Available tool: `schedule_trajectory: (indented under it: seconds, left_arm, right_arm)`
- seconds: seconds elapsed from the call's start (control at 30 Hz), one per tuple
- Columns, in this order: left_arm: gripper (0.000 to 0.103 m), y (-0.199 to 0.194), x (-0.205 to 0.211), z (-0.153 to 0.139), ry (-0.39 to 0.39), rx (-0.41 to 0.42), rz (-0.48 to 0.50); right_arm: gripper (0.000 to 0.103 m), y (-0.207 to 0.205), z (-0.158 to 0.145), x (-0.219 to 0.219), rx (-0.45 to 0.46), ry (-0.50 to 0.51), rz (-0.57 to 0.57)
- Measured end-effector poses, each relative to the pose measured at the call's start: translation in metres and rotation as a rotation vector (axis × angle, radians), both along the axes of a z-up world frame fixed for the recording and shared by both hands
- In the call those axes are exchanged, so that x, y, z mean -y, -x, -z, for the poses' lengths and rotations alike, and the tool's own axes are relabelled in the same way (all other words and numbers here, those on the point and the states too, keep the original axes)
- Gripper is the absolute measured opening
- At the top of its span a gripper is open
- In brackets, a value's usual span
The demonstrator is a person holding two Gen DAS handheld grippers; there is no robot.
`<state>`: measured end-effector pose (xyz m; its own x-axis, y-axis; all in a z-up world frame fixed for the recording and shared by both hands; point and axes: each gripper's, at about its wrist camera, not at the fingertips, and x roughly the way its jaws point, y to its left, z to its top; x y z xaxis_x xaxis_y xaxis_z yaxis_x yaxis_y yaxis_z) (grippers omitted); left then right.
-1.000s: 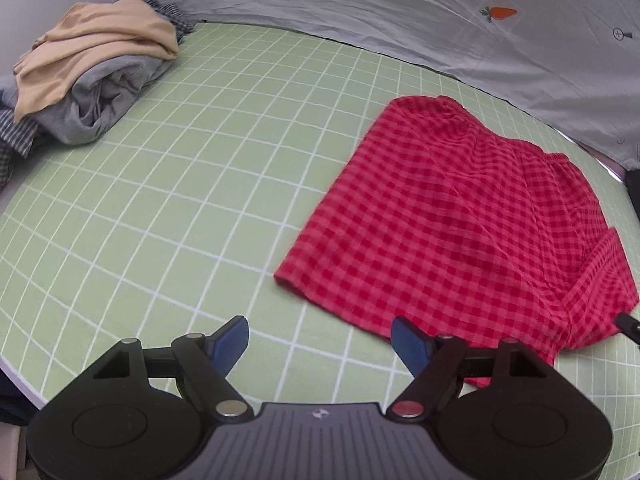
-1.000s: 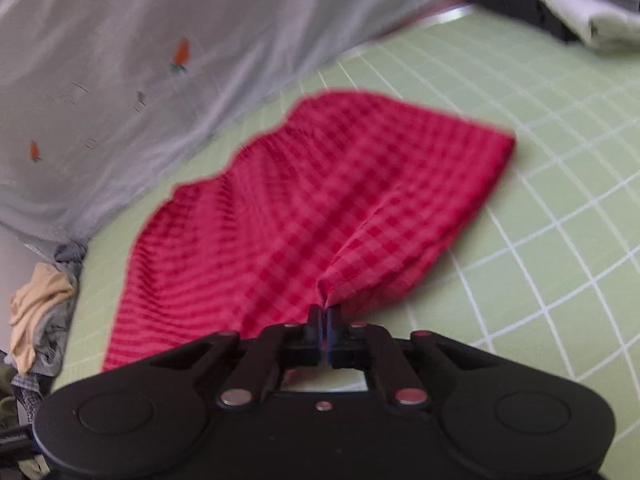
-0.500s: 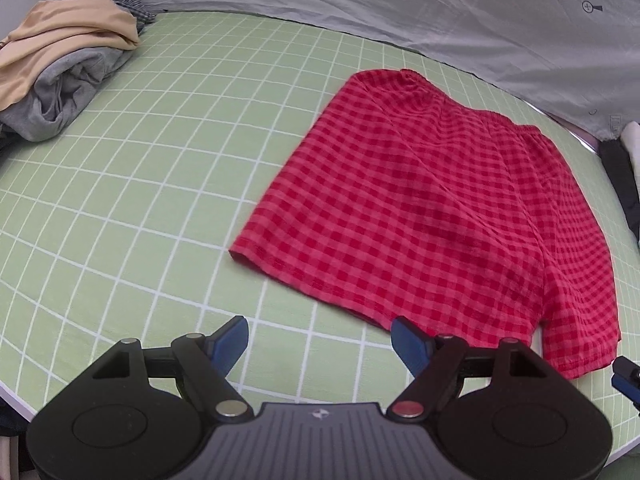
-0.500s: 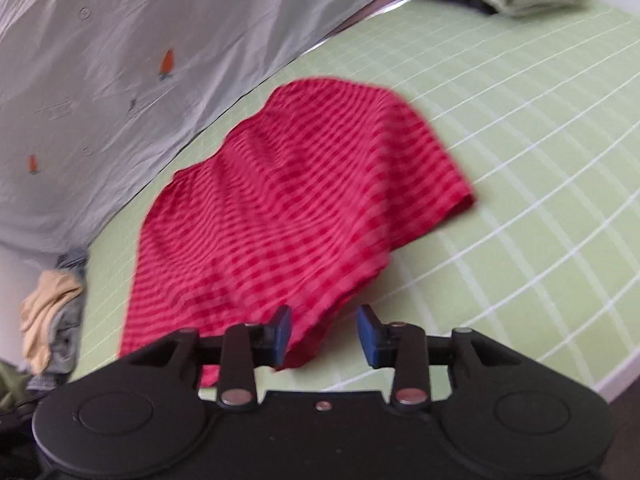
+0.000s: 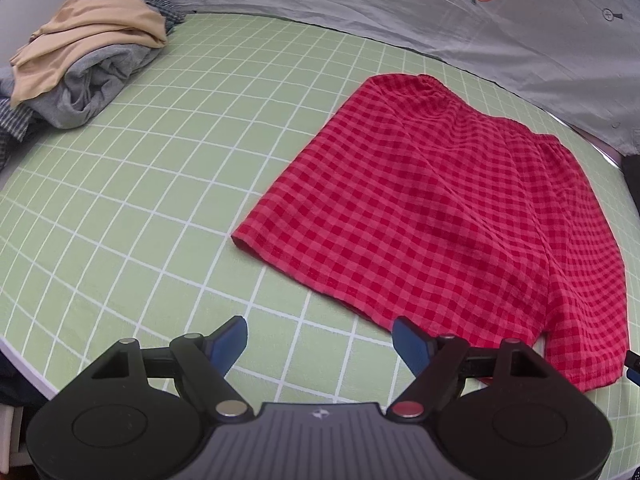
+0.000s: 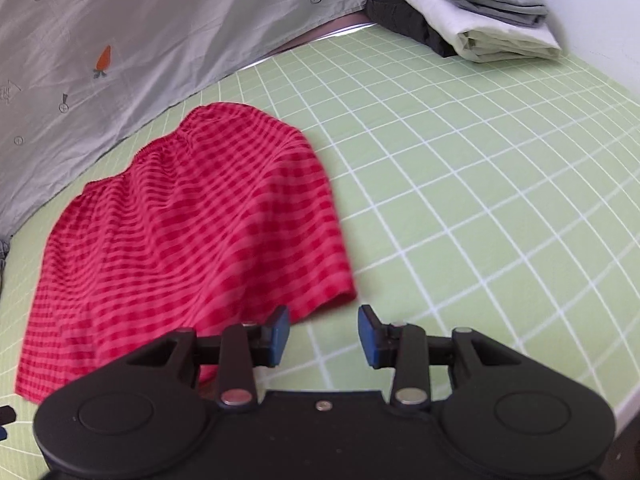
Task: Fold clothes
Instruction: 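Grasp the shorts' hem edge with the left gripper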
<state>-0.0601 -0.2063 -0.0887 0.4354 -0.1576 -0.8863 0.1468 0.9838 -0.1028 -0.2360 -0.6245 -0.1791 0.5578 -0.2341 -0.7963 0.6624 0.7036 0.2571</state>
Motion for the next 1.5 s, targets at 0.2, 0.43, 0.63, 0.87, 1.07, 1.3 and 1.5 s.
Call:
schedule_trajectory:
  seconds: [0.2,0.43,0.63,0.87,1.07,1.3,1.5]
  left_arm:
    - [0.080,-0.002,0.007,0.004,-0.018,-0.018,-0.073]
    - [0.081,-0.023,0.007,0.016,-0.053,-0.028,-0.124]
    - [0.085,-0.042,-0.001,0.028,-0.085,-0.043,-0.135]
    - [0.086,-0.060,-0.008,0.038,-0.071,-0.053,-0.077]
    - [0.086,-0.071,0.006,0.039,-0.030,-0.043,0.065]
    - [0.060,-0.080,0.021,0.040,-0.046,0.019,0.224]
    - [0.007,-0.097,0.020,0.037,-0.001,0.007,0.254]
  right_arm:
    - [0.016,-0.018,0.008,0.015,-0.035,0.019,-0.096]
    - [0.002,-0.004,-0.017,0.028,-0.085,0.163,-0.073]
    - [0.046,0.002,-0.020,0.034,-0.167,0.221,0.020]
    - [0.103,-0.008,-0.033,0.003,-0.138,0.252,0.031]
    - [0.103,-0.020,-0.040,-0.033,-0.163,0.257,0.066]
    - [0.103,-0.022,-0.050,-0.071,-0.177,0.261,0.142]
    - [0.103,-0.015,-0.043,-0.088,-0.176,0.226,0.160]
